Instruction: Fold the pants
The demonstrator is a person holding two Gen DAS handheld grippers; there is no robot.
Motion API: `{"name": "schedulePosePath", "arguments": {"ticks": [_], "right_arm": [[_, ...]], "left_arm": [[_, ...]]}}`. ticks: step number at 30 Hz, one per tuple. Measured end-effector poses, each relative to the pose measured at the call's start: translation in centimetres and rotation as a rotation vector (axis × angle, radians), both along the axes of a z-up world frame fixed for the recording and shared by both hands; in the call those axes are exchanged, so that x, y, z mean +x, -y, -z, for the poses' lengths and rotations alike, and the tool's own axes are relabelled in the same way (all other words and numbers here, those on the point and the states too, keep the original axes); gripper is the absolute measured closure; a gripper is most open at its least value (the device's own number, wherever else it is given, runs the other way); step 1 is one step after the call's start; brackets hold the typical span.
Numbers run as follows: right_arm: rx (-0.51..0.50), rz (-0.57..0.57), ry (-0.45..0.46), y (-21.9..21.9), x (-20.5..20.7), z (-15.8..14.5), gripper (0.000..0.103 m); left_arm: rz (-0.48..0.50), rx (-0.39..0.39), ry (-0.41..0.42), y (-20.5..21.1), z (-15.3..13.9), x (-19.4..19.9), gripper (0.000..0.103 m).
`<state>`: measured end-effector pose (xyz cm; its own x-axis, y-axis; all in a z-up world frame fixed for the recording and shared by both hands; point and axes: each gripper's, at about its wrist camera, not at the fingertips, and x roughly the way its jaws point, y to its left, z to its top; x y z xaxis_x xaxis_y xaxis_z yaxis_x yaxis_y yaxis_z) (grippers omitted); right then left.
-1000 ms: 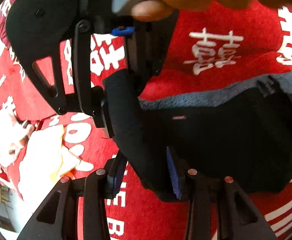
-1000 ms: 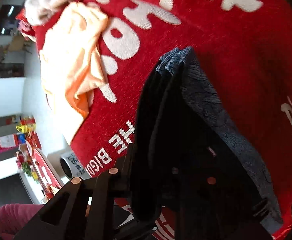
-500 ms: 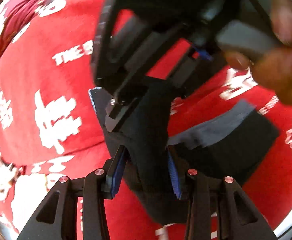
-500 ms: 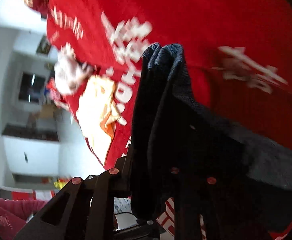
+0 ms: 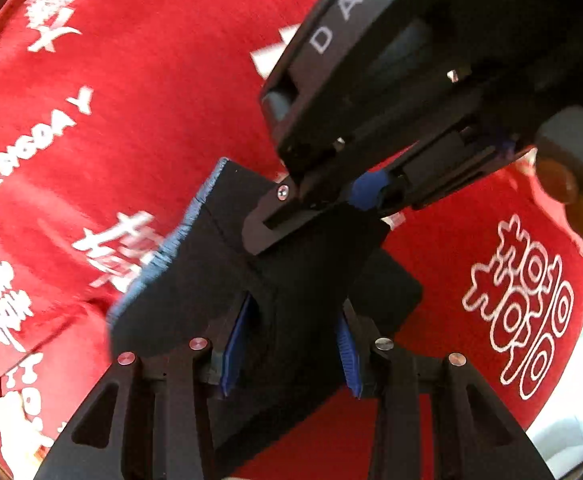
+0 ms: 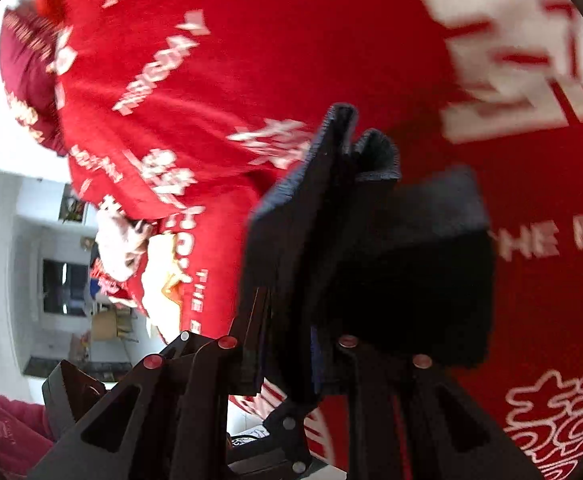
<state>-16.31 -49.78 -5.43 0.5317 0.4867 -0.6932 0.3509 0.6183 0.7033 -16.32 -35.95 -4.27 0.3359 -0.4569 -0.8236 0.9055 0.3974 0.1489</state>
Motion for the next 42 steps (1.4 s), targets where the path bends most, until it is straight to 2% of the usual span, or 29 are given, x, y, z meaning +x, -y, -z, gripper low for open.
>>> {"name": "schedulePosePath", "arguments": {"ticks": [4,8,11,13,16,19,23,25,26,27,34,38,42], "right_arm": [[0.047,0.03,-0.051,1.6,-2.2,4.8,0.085],[0.095,0.05,-0.076,2.2,-2.6,7.5,0.084],[0.132,0.069,-0.072,2.2,-3.1,7.6,0.086],[0.133,0.045,-0.026,1.9,-3.3,6.5,0.086],[0.124,0.036,-0.004,1.4,-3.2,5.4,0.086],[0.129,0.06,-0.002,1.9,-4.0,5.8,0.086],[0.103,0.109,-0.09,2.3,-5.2,8.7,0.086],[0.138,0.154,-0.084,2.4,-5.4,9.3,0.086],[0.125,0.155,-0.082,2.3,-5.4,9.1,0.086],[0.104,0.149,-0.081,2.0,-5.3,8.9,0.086],[-0.034,0.125,-0.127,0.9,-4.7,7.3,0.08],[-0.116,0.111,-0.153,0.2,-4.5,6.7,0.079],[-0.165,0.123,-0.177,-0.1,-4.8,6.4,0.079]], "left_arm": [[-0.014,0.061,-0.033,1.5,2.9,-1.2,0.06],[0.01,0.11,0.002,2.4,4.5,-2.5,0.06],[0.008,0.114,0.01,2.5,4.1,-2.7,0.06],[0.004,0.099,0.002,2.6,3.4,-2.8,0.06],[-0.001,0.082,0.002,2.7,2.6,-3.3,0.06],[0.029,0.094,-0.007,3.1,3.3,-4.1,0.06],[0.06,0.128,0.023,3.4,4.8,-5.4,0.055],[0.068,0.119,0.013,3.2,4.5,-5.4,0.045],[0.068,0.11,-0.031,3.0,4.2,-5.0,0.033],[0.056,0.11,-0.048,2.7,4.0,-4.8,0.028],[-0.03,0.097,-0.16,-0.6,1.4,-1.2,0.025],[-0.166,0.082,-0.212,-3.7,0.2,2.5,0.025],[-0.332,0.134,-0.274,-6.3,1.6,6.7,0.025]]}}
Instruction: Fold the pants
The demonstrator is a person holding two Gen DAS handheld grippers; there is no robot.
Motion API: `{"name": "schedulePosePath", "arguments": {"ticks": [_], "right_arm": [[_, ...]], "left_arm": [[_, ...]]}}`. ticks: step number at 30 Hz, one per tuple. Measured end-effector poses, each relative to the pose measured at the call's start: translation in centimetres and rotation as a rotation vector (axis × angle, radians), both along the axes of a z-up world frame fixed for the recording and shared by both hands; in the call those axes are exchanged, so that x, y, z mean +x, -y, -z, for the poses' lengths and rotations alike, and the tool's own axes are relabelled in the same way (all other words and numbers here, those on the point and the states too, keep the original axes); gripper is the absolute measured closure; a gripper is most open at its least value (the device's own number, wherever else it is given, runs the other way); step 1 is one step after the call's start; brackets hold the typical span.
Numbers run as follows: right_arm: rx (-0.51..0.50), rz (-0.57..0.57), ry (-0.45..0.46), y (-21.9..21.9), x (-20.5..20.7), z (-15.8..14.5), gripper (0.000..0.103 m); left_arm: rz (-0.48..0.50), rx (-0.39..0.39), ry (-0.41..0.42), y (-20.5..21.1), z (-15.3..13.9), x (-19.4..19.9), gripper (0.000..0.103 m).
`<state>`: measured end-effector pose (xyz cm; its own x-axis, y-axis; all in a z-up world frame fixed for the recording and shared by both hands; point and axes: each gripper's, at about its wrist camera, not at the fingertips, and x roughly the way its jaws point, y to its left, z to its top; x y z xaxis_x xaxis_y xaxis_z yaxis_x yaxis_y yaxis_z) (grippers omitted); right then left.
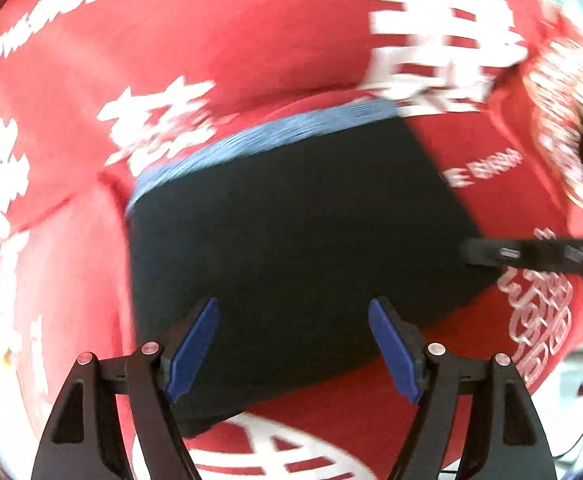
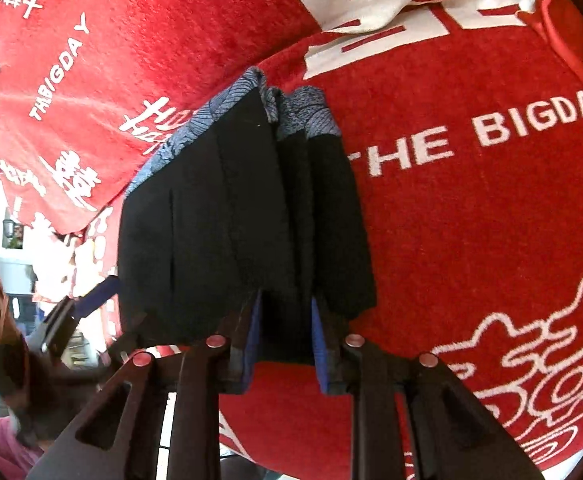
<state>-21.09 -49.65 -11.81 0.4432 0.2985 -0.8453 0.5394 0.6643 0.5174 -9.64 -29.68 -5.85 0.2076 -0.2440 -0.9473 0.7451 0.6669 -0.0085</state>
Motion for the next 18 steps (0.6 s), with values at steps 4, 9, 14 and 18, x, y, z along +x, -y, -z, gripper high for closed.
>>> {"name": "schedulePosePath", "arguments": {"ticks": [4,9,14,18], "right_arm": [[-0.082,0.015,-0.072,-0.6,-0.3,-0.6,0.078],[-0.121,0.038,-0.113,-0.9,-1.5,-1.3,0.078],[-0.164,0.057,-0.067,-1.6,-1.4,-3.7,0.078],[-0.192,-0.003,-0.015,-3.2,0.1,-5.0,0.078]], "left_arm": [[-0.105,0.054,-0.072,-1.9,1.9,2.6,0.025],[-0.082,0.064,-0.056,-2.3,1.9,2.1,0.025],[-0.093,0.058,-0.071,-2.3,2.0,2.5,0.025],[-0.099,0.058,-0.084,-2.3,1.9,2.8,0.025]]}}
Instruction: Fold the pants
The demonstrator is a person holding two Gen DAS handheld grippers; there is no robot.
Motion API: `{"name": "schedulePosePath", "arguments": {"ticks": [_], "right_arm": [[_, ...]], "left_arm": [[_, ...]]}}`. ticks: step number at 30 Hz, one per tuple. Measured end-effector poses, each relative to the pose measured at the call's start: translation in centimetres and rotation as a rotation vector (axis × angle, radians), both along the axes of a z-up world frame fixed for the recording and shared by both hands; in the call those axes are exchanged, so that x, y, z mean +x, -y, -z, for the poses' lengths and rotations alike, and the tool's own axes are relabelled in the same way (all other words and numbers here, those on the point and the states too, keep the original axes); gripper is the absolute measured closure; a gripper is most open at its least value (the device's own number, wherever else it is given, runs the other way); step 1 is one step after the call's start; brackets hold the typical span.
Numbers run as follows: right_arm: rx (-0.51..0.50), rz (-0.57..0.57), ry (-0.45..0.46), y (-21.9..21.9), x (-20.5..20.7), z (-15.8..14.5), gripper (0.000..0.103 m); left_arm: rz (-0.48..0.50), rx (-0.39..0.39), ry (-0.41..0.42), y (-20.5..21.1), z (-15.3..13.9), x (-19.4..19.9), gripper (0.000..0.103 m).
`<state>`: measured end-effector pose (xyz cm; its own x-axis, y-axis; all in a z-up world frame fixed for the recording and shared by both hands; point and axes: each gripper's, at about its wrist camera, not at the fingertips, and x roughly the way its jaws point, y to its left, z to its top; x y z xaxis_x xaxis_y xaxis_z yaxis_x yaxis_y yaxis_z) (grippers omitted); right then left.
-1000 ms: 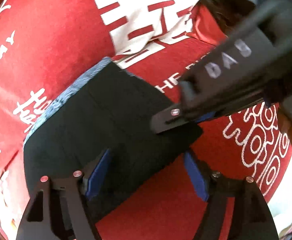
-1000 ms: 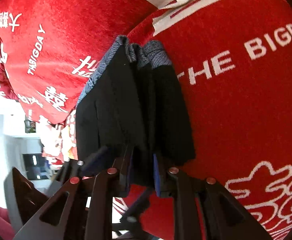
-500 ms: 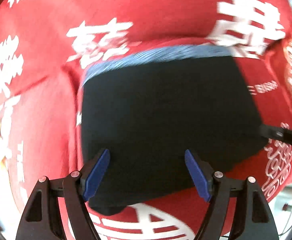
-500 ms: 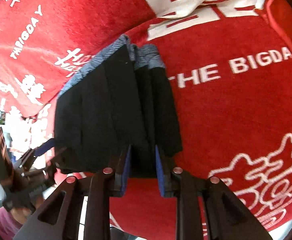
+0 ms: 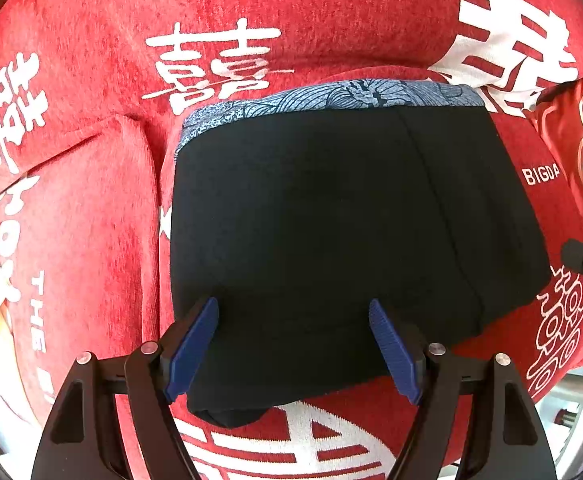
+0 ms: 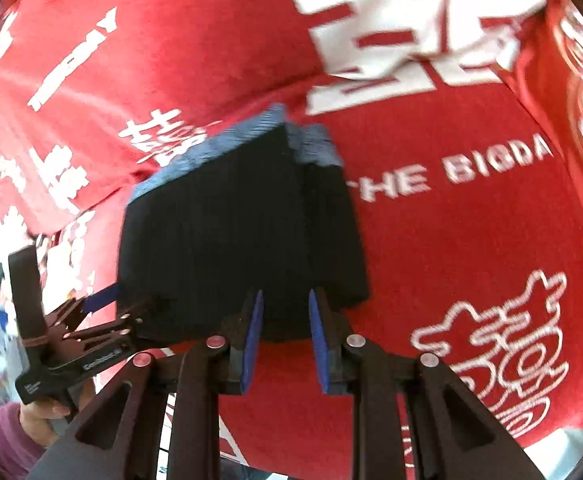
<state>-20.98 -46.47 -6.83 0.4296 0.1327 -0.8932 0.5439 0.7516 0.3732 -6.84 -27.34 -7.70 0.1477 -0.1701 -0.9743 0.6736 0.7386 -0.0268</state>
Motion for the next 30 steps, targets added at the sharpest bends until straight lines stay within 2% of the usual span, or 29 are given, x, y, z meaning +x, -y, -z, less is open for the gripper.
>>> {"name": "schedulePosePath", "arguments": {"ticks": [4,7,16,17,18,26,28,30], "right_arm": [[-0.002,-0.068,-0.037,-1.6,2.0,1.2,0.078],[0.016,-0.059,-0.084,-1.8,2.3,3.1,0.076],[0.037,-0.043,-0.073,-1.4,2.0,3.5,0.076],[0.039,-0.041,-0.072,-1.4,2.0,3.5,0.075],[0.041,-0.036,-0.069,-1.4,1.9,3.5,0.075],[0.059,-0.025,-0.048,-1.1,1.7,3.4,0.072],[0.069,-0.029,-0.042,-1.2,1.6,3.3,0.067],[0.077,-0.042,-0.037,-1.3,1.5,3.1,0.057]], "left_arm": [[-0.021,-0.001,-0.013,-0.5,-0.1,0.3,0.025],[-0.026,0.005,-0.009,-0.9,-0.1,0.3,0.025],[-0.059,0.014,-0.013,-1.6,-0.2,0.9,0.024],[-0.061,0.014,-0.015,-1.7,-0.2,0.9,0.016],[-0.064,0.015,-0.018,-1.8,-0.1,1.0,0.0],[-0.107,0.026,-0.036,-3.2,0.4,1.5,0.0],[-0.114,0.03,-0.035,-3.4,0.4,1.7,0.0],[-0.122,0.035,-0.034,-3.7,0.5,1.9,0.0]]}}
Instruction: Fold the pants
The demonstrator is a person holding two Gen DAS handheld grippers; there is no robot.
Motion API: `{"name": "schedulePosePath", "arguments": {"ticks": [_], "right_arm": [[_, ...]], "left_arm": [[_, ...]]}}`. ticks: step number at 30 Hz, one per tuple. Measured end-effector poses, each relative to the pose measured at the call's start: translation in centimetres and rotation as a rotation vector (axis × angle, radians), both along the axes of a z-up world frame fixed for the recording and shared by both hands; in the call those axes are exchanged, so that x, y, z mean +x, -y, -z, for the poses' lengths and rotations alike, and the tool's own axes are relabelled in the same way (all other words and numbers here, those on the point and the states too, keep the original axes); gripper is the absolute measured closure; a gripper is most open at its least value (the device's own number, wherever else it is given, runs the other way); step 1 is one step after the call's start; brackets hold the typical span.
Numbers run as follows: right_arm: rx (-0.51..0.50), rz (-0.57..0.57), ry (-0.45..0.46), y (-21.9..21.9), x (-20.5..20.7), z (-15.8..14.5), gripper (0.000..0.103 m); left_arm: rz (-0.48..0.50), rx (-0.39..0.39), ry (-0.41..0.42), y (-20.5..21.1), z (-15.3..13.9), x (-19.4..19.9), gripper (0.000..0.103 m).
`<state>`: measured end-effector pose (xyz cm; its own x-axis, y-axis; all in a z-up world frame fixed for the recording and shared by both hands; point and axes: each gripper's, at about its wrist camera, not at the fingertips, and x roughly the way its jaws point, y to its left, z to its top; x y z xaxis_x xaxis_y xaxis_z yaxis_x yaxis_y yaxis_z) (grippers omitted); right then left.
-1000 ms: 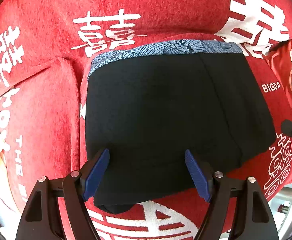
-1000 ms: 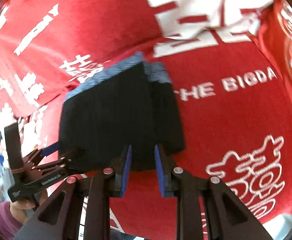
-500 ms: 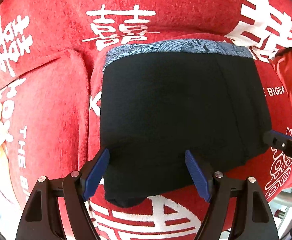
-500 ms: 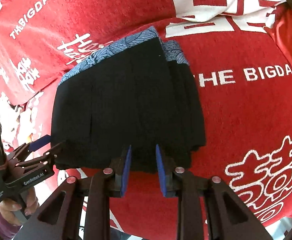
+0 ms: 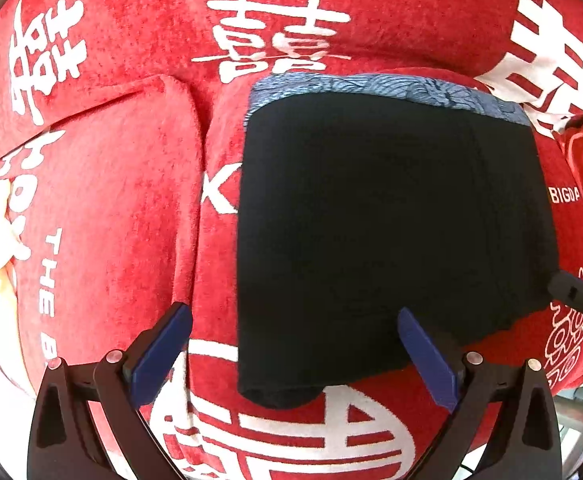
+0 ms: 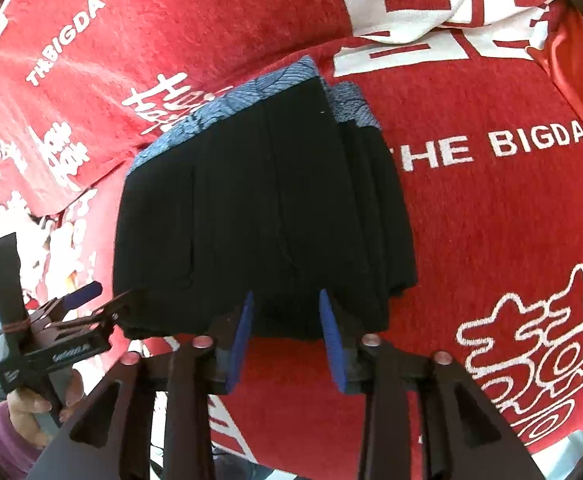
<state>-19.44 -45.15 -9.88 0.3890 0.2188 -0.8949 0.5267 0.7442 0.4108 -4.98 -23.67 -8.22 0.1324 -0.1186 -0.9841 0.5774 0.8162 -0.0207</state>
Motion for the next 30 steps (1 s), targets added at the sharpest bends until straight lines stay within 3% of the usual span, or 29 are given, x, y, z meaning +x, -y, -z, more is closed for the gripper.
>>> {"name": "schedulePosePath", "arguments": {"ticks": [3,6,19,21,30], "right_arm": [[0.004,-0.016,0.008,-0.3,-0.3,-0.5,0.045],[0.01,-0.019,0.012,-0.1,-0.6,-0.8,0.041],[-0.004,-0.004,0.022,2.6,-0.9,-0.9,0.039],[0.003,0.003,0.017,3.1,-0.9,-0.6,0.033],[0.039,0.036,-0.006,5.2,-1.2,0.7,0.032]], "left_arm": [[-0.014,-0.001,-0.01,-0.2,0.2,0.3,0.0],[-0.023,-0.002,-0.016,-0.2,0.3,0.6,0.0],[-0.035,-0.008,-0.002,0.3,0.0,1.8,0.0],[-0.039,-0.013,-0.002,0.4,0.1,2.2,0.0],[-0.073,-0.06,-0.013,-0.1,0.0,5.5,0.0]]}}
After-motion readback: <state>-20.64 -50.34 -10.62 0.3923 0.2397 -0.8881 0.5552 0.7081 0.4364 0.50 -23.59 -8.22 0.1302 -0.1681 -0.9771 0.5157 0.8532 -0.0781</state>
